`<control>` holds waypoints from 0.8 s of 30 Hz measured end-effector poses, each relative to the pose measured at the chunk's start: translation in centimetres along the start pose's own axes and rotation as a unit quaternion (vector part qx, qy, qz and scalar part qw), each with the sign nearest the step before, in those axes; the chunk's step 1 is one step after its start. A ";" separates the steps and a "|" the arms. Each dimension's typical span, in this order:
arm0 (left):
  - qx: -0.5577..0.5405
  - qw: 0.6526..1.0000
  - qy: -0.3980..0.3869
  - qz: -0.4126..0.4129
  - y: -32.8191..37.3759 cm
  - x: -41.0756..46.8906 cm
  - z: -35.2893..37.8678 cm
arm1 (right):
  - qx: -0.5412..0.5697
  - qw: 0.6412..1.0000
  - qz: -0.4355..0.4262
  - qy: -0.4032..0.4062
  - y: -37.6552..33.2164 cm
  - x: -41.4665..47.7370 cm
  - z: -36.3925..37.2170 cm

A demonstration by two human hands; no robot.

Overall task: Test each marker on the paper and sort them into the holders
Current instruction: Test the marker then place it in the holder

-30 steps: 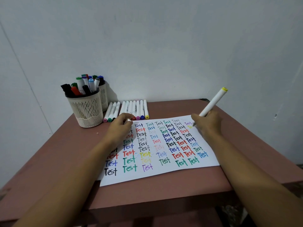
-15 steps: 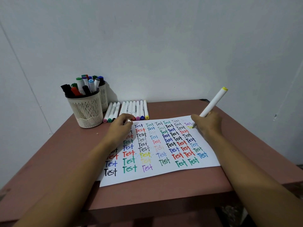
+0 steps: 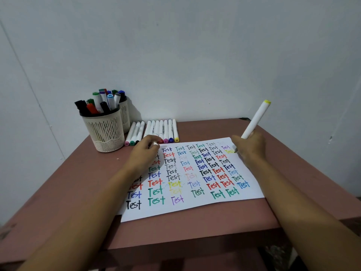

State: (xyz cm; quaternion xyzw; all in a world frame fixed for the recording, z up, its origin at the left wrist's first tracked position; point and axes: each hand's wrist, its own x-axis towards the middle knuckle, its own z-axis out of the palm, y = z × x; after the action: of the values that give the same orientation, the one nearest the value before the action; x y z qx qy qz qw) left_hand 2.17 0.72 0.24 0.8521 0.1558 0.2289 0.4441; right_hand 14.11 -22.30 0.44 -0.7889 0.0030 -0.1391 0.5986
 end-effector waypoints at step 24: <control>-0.018 0.996 0.039 0.080 0.4 -0.1 -0.6 | 0.178 0.982 -0.001 -0.057 -1.0 -0.1 0.4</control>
State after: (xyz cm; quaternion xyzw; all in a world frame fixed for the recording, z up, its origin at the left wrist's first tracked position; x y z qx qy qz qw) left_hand 1.78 0.89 0.83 0.8443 0.0997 0.2995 0.4330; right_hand 13.94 -21.61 1.23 -0.6763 -0.0567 -0.0926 0.7286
